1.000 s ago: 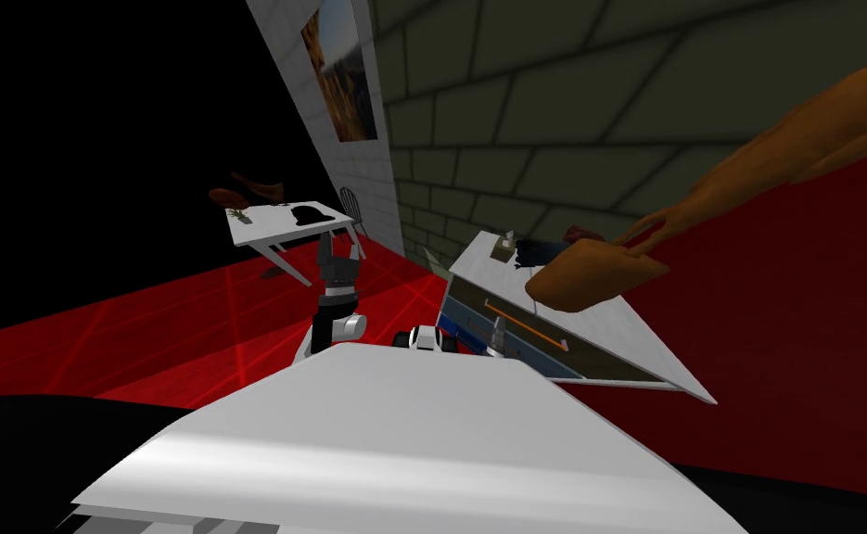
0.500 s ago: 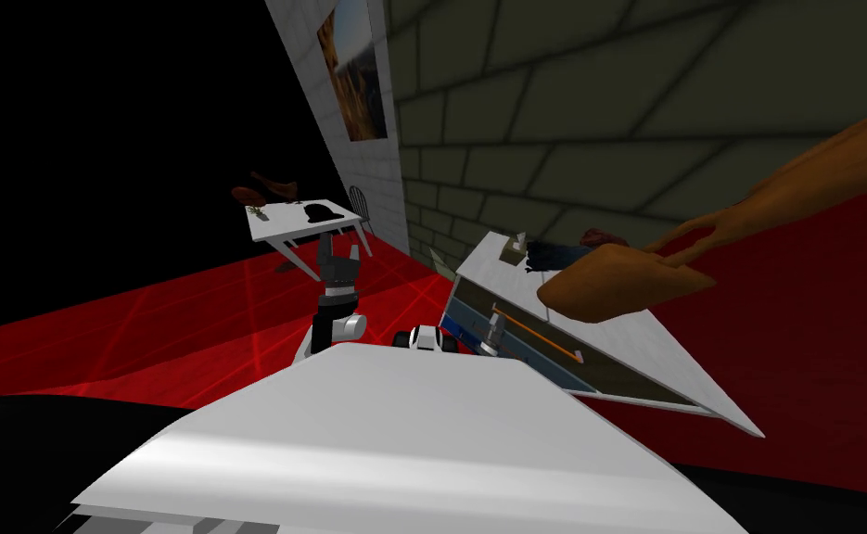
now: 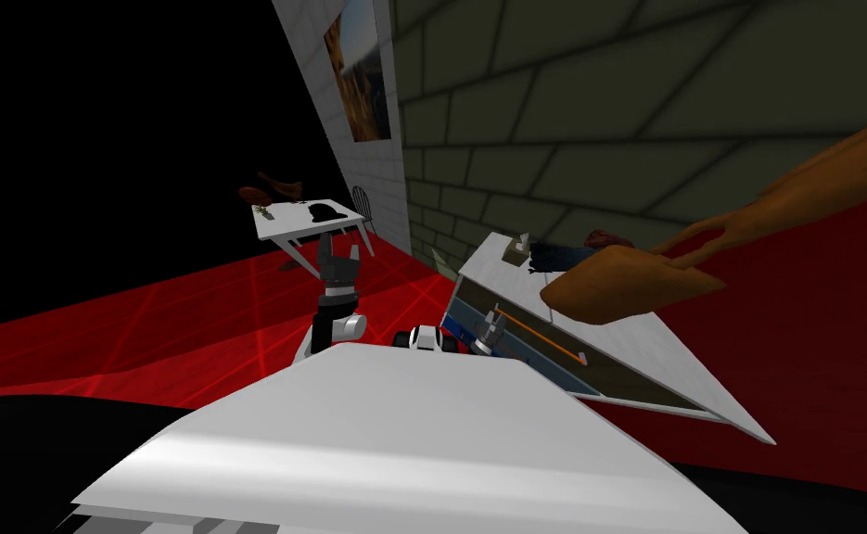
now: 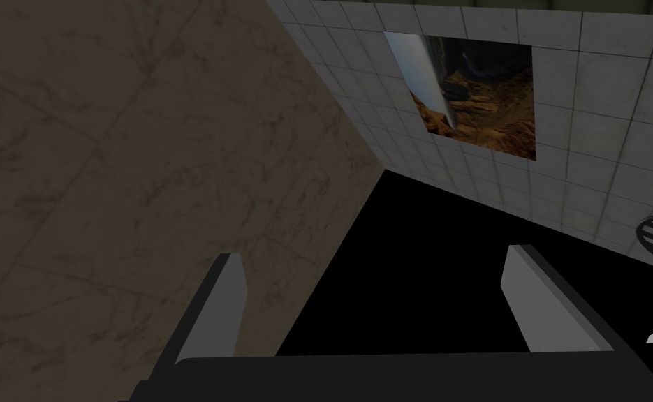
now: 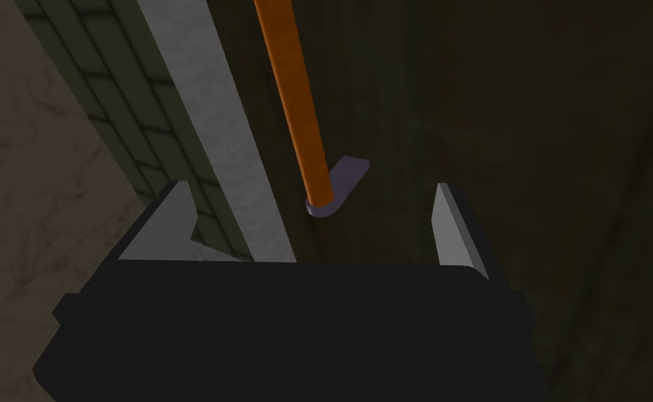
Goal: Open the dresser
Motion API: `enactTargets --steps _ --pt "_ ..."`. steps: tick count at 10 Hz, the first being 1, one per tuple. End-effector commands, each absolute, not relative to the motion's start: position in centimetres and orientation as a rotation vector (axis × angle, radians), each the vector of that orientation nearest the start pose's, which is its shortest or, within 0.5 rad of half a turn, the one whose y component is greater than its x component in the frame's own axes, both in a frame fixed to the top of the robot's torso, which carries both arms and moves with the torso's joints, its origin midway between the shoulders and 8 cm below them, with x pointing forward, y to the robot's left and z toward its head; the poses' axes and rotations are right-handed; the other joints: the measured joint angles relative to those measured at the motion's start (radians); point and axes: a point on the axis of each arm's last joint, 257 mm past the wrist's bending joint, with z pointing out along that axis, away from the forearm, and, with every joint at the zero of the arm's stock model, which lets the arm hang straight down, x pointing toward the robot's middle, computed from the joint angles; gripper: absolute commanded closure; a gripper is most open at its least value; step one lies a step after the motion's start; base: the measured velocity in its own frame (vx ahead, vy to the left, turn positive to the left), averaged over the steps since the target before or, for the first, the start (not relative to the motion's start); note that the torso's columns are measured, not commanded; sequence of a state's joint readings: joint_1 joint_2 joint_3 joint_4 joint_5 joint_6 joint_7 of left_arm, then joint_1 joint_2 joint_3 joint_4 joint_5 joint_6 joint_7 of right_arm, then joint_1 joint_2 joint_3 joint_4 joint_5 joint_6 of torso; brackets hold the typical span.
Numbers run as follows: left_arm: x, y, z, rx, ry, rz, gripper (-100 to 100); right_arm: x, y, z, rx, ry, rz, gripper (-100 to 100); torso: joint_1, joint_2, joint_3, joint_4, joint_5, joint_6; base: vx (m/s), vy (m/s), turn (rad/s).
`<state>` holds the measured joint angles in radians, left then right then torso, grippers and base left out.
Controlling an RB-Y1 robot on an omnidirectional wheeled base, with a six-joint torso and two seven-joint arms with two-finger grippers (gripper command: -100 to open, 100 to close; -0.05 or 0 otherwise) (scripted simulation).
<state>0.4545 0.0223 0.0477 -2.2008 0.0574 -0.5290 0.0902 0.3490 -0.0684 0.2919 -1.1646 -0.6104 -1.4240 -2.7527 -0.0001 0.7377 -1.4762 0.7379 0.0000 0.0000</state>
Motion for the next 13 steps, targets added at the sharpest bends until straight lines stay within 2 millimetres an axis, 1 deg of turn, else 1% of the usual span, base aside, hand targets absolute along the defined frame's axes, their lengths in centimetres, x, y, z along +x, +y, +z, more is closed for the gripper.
enactTargets --steps 1,2,3,4,5,7,8,9,11,12,13 --pt "35.4 29.9 1.1 -0.714 0.568 -1.387 0 29.5 -30.3 -26.0 -0.465 1.138 -1.703 -100 0.0 0.0 0.0 0.0 0.0 0.0 0.0 0.0 0.0" --pt "35.4 29.9 1.1 -0.714 0.568 -1.387 0 29.5 -30.1 -26.0 -0.439 1.147 -1.681 -100 0.0 0.0 0.0 0.0 0.0 0.0 0.0 0.0 0.0" --pt "35.4 29.9 1.1 -0.714 0.568 -1.387 0 29.5 -30.2 -26.0 -0.454 1.142 -1.695 -100 0.0 0.0 0.0 0.0 0.0 0.0 0.0 0.0 0.0" --pt "35.4 29.9 1.1 -0.714 0.568 -1.387 0 30.9 -29.5 -25.2 -0.451 1.143 -1.69 -100 0.0 0.0 0.0 0.0 0.0 0.0 -0.015 -0.038 -0.013" --pt "35.4 29.9 1.1 -0.714 0.568 -1.387 0 31.2 -29.3 -25.0 -0.451 1.143 -1.69 -100 -0.002 0.001 0.0 0.0 0.0 0.0 -0.022 -0.064 -0.003" --pt "35.4 29.9 1.1 -0.714 0.568 -1.386 0 32.9 -28.4 -24.0 -0.452 1.142 -1.689 -100 -0.002 0.001 0.001 0.0 -0.001 0.0 -0.03 -0.086 -0.005" --pt "35.4 29.9 1.1 -0.714 0.568 -1.386 0 32.3 -28.6 -24.3 -0.45 1.142 -1.688 -100 -0.001 0.001 0.001 0.0 0.0 0.0 -0.013 -0.042 0.003" --pt "35.4 29.9 1.1 -0.714 0.568 -1.387 0 31.2 -29.3 -25.0 -0.451 1.143 -1.69 100 0.002 0.0 0.0 0.0 0.001 0.0 0.019 0.036 0.01" --pt "35.4 29.9 1.1 -0.714 0.568 -1.387 0 30.2 -29.8 -25.6 -0.451 1.143 -1.691 100 0.008 0.001 0.0 0.002 0.003 -0.001 0.026 0.081 -0.013" --pt "35.4 29.9 1.1 -0.714 0.568 -1.387 0 29.5 -30.2 -26.0 -0.451 1.143 -1.691 100 0.005 -0.001 0.0 0.0 0.0 -0.003 0.025 0.066 0.003" --pt "35.4 29.9 1.1 -0.714 0.568 -1.387 0 29.9 -30.1 -25.7 -0.45 1.142 -1.7 100 0.002 -0.002 0.0 -0.001 -0.002 -0.004 0.001 0.027 -0.02"
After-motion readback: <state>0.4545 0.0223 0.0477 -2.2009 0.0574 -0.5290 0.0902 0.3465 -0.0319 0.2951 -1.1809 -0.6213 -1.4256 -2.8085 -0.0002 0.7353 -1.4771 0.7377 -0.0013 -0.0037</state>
